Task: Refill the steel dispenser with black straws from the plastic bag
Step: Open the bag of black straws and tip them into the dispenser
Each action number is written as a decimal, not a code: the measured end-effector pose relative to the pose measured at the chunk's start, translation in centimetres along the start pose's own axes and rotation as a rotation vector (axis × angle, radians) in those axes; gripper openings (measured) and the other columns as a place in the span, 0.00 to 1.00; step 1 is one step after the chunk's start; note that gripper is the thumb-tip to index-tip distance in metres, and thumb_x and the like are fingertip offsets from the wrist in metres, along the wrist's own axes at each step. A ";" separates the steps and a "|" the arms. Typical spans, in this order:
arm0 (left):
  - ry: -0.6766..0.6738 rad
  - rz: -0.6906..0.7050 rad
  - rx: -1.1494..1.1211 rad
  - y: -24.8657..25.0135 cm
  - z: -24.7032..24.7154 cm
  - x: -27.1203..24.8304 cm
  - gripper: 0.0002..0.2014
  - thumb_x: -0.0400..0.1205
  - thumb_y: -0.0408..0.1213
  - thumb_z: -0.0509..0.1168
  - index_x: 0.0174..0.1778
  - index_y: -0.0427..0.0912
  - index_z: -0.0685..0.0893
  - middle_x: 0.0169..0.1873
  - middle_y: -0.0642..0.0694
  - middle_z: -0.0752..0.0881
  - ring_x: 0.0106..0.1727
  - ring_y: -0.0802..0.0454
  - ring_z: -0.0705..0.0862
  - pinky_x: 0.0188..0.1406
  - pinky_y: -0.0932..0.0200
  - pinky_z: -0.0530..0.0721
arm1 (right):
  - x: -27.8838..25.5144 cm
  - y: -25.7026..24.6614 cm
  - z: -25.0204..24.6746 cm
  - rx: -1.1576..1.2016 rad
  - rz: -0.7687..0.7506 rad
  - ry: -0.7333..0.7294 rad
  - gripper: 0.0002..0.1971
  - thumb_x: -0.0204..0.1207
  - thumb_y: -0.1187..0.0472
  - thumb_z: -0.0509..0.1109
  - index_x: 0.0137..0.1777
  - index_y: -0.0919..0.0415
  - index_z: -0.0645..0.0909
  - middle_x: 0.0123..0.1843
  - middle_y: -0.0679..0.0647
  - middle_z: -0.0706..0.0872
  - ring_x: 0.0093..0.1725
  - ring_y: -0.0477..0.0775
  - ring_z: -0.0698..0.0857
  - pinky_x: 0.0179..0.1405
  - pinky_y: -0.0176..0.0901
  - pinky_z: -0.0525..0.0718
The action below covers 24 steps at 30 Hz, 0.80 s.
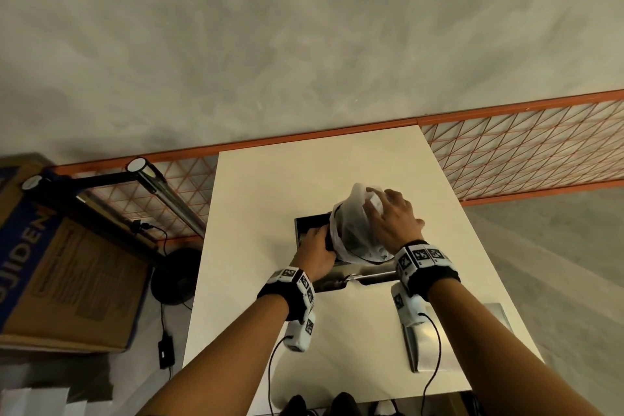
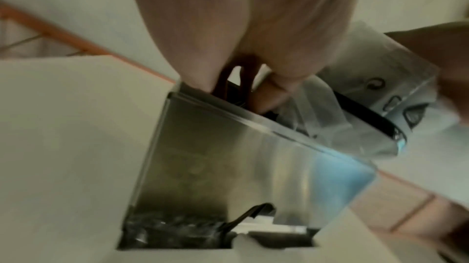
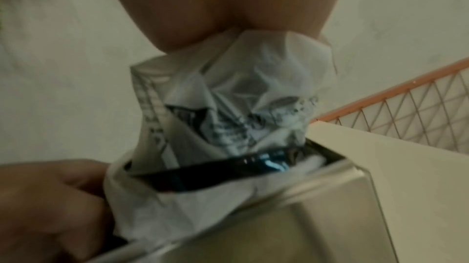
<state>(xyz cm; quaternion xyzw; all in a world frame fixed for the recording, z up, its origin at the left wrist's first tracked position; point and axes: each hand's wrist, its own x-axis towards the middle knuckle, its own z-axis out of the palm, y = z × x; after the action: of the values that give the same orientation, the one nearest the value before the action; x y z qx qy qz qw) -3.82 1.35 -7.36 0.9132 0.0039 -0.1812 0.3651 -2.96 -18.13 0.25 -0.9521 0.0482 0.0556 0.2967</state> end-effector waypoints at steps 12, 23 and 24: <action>0.110 0.140 -0.091 -0.5 1.5 -0.5 0.46 0.73 0.47 0.81 0.85 0.49 0.65 0.80 0.48 0.71 0.79 0.49 0.73 0.76 0.47 0.79 | 0.8 -1.3 0.1 0.094 -0.198 0.106 0.22 0.77 0.46 0.55 0.61 0.60 0.78 0.56 0.61 0.79 0.53 0.66 0.79 0.45 0.51 0.78; 0.077 0.149 -0.031 -0.5 1.3 -0.5 0.33 0.77 0.55 0.77 0.76 0.48 0.75 0.70 0.48 0.77 0.67 0.51 0.82 0.67 0.49 0.84 | 1.2 -1.5 0.6 -0.175 -0.178 0.045 0.19 0.83 0.47 0.57 0.72 0.49 0.73 0.69 0.55 0.76 0.65 0.60 0.74 0.61 0.61 0.71; 0.073 0.145 -0.021 -0.2 1.1 -0.7 0.31 0.80 0.51 0.75 0.77 0.46 0.75 0.72 0.46 0.75 0.69 0.48 0.81 0.68 0.49 0.83 | 1.3 -0.8 0.7 -0.160 -0.154 0.035 0.19 0.83 0.47 0.57 0.72 0.49 0.73 0.69 0.56 0.76 0.66 0.60 0.74 0.61 0.61 0.72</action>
<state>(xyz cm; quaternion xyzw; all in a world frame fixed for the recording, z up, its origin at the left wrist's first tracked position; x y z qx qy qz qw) -4.92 0.89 -8.02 0.9131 -0.0470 -0.1211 0.3864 -1.63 -17.19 -0.08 -0.9745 -0.0246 0.0196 0.2222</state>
